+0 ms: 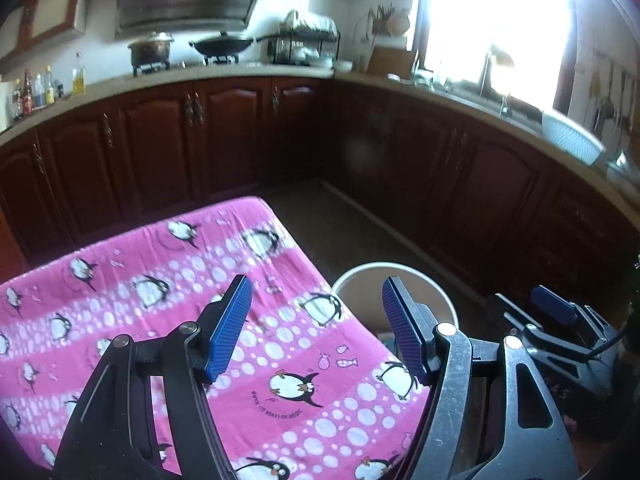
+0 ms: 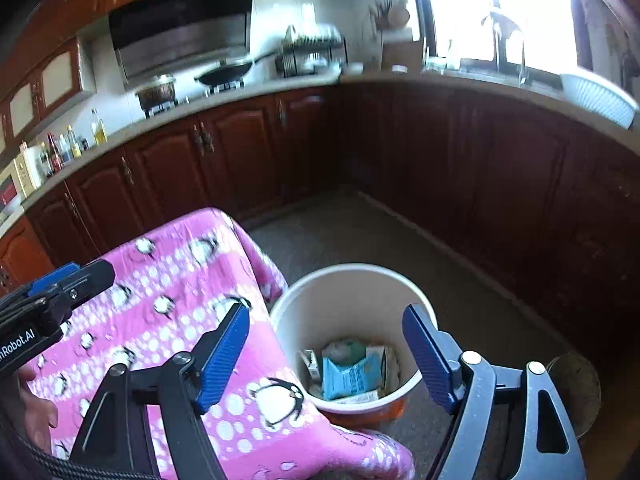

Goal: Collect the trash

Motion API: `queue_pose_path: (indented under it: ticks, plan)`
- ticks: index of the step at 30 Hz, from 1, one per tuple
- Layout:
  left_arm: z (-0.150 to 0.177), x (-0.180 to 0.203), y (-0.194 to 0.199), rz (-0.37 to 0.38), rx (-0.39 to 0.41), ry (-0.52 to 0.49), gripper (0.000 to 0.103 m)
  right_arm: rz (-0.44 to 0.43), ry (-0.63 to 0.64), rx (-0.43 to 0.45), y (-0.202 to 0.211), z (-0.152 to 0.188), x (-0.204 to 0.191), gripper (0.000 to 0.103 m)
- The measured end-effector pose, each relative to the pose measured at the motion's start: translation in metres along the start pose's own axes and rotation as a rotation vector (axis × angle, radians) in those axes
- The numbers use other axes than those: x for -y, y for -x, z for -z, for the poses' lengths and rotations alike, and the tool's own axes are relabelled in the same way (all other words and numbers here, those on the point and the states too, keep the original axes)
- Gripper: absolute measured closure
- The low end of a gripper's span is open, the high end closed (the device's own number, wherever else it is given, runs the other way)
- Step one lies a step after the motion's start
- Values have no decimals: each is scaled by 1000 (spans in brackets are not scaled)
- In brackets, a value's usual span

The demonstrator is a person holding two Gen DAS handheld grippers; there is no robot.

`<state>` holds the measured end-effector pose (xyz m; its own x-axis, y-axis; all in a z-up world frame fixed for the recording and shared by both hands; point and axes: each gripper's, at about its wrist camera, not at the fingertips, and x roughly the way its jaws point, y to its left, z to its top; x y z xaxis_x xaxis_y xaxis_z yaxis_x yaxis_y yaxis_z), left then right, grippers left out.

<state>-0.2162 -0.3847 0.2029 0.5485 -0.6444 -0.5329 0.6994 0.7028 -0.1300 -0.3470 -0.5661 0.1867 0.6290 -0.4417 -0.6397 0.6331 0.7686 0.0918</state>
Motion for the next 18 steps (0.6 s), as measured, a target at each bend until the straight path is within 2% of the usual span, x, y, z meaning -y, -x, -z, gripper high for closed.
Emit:
queue_pose_path:
  ticks: [9,18]
  plan:
    - [6,-6,61,-52,163,2,36,11,12,173,72,-7,-20,18]
    - [19,-7,86,-57,213,2,36,26,12,268,106,3,-30,18]
